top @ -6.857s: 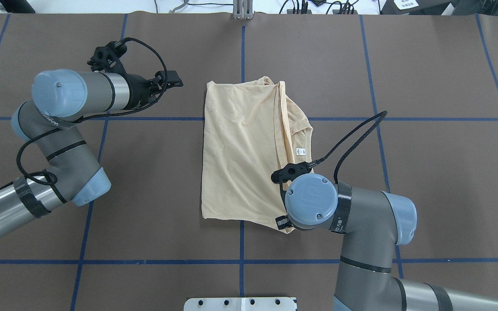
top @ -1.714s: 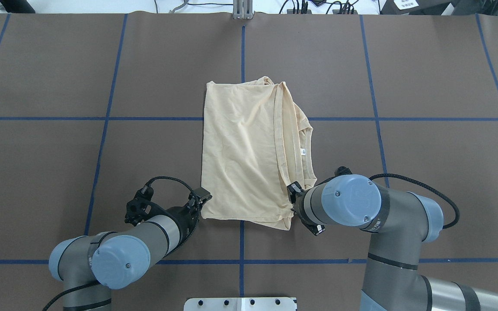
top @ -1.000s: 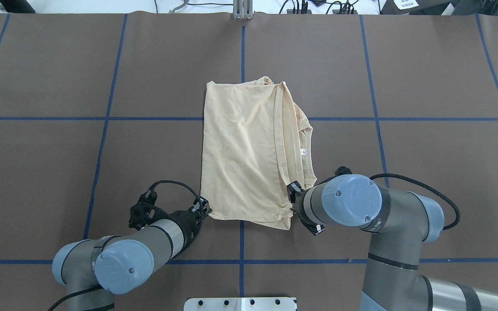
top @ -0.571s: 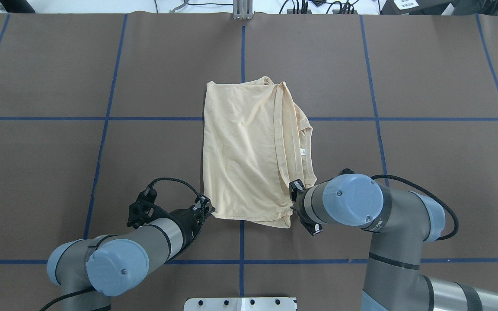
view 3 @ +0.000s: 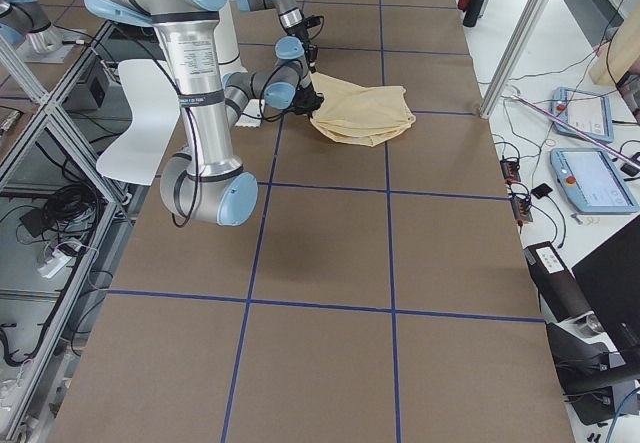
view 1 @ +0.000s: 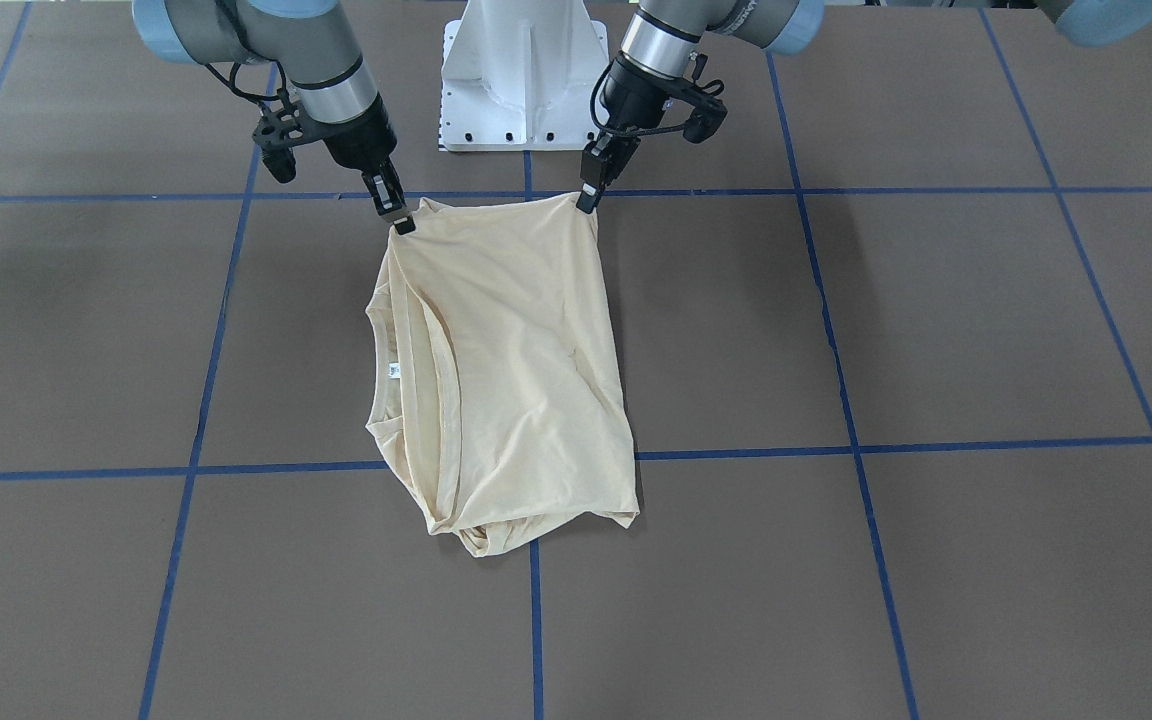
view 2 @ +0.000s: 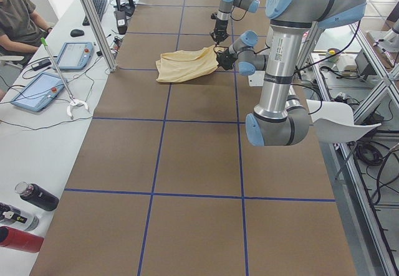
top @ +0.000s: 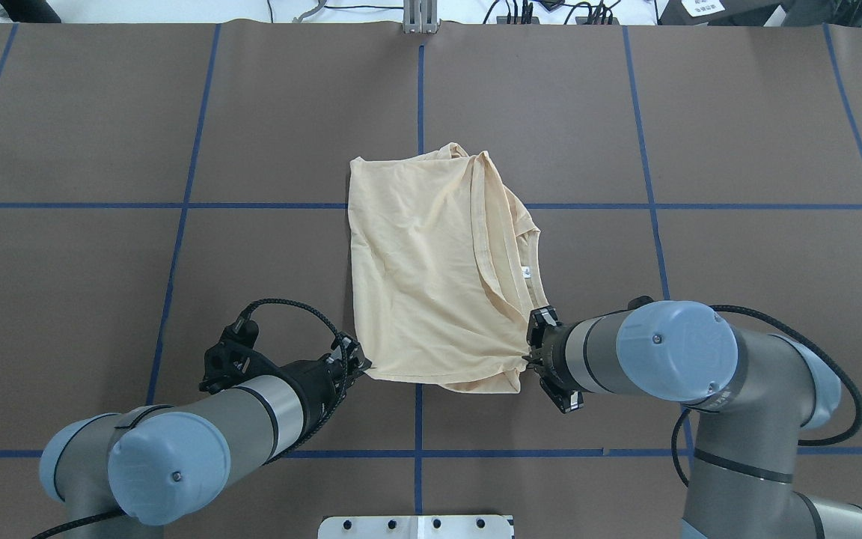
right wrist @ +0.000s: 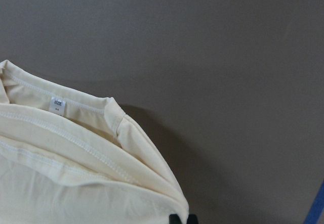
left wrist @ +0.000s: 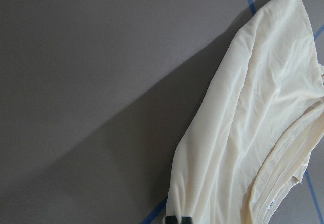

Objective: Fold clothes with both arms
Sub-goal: 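Lift the near edge with both grippers and fold it away from the robot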

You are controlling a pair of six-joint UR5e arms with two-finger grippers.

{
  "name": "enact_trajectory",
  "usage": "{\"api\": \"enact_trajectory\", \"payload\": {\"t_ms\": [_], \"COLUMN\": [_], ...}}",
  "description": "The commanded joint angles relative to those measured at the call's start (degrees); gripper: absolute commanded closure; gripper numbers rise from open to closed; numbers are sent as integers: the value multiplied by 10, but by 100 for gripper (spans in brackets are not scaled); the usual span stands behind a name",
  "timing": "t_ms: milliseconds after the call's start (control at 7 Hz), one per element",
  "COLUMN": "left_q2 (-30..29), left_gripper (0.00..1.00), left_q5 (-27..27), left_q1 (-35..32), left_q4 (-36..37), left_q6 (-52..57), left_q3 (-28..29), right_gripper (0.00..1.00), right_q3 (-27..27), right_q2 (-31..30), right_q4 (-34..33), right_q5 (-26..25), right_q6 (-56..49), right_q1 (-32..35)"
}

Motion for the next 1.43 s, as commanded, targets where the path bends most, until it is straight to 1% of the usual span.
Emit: {"api": "enact_trajectory", "payload": {"t_ms": [0, 143, 286, 429, 571, 714, 857, 1000, 1143, 1286], "left_q2": [1, -2, -8, -14, -31, -56, -75, -98, -121, -132], "left_gripper": [100, 100, 100, 100, 100, 100, 100, 100, 100, 100], "left_q5": [-1, -1, -5, -36, -51, -51, -52, -62, -63, -66], "left_q1": [-1, -5, -53, -97, -131, -154, -174, -192, -207, -218], "left_q4": [2, 3, 2, -1, -6, -7, -7, -7, -7, -23], "left_q6": [-7, -8, 8, 42, 62, 81, 92, 106, 118, 132], "left_q3": [-14, -24, -3, 18, 48, 87, 113, 136, 163, 197], "right_gripper": [100, 100, 100, 100, 100, 100, 100, 100, 100, 100], "right_q3": [37, 33, 5, -64, -124, -156, -192, -235, -268, -296], "right_q2": [-22, -14, 0, 57, 108, 126, 144, 180, 206, 229], "right_q4": [0, -1, -2, -2, -2, -3, -2, -2, -1, -1], "right_q5": [1, 1, 12, 65, 106, 125, 143, 144, 144, 144], "right_q6": [22, 23, 13, 3, -12, -43, -62, -64, -66, -68], "right_q1": [1, 9, 59, 109, 147, 178, 197, 201, 204, 210]}}
